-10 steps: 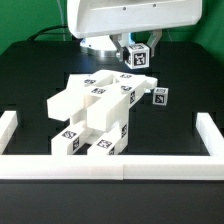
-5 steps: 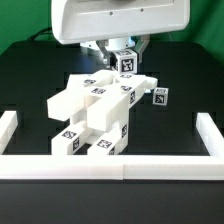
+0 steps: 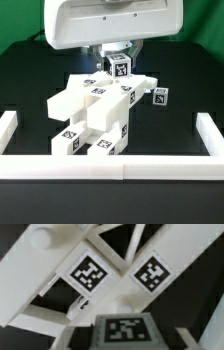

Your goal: Assemble chair

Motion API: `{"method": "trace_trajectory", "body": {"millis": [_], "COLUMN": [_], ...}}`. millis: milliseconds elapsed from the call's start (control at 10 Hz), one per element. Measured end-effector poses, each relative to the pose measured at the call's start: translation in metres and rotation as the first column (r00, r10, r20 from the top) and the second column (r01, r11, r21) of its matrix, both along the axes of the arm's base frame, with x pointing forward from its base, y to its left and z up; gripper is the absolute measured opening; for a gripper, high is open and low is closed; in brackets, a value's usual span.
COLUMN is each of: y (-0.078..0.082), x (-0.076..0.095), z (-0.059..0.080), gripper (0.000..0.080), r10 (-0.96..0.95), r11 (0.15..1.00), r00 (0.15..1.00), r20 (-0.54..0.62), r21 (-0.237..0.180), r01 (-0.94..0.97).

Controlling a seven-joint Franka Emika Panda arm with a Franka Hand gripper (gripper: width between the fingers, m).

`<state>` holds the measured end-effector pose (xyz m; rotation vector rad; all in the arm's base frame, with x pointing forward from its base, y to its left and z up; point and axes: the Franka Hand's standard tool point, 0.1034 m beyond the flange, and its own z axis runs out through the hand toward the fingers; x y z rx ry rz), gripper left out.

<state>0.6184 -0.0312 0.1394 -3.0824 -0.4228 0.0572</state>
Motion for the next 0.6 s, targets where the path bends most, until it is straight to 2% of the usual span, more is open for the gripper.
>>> {"method": "trace_trajectory", "body": {"millis": [600], "y": [0.0], "x": [0.0], "z": [-0.015], "gripper": [0.0285], "r10": [-0.004], "r11": [1.0], "r00": [1.0], "r20": [0.006], "r21": [-0.012], "r01": [0.004]}}
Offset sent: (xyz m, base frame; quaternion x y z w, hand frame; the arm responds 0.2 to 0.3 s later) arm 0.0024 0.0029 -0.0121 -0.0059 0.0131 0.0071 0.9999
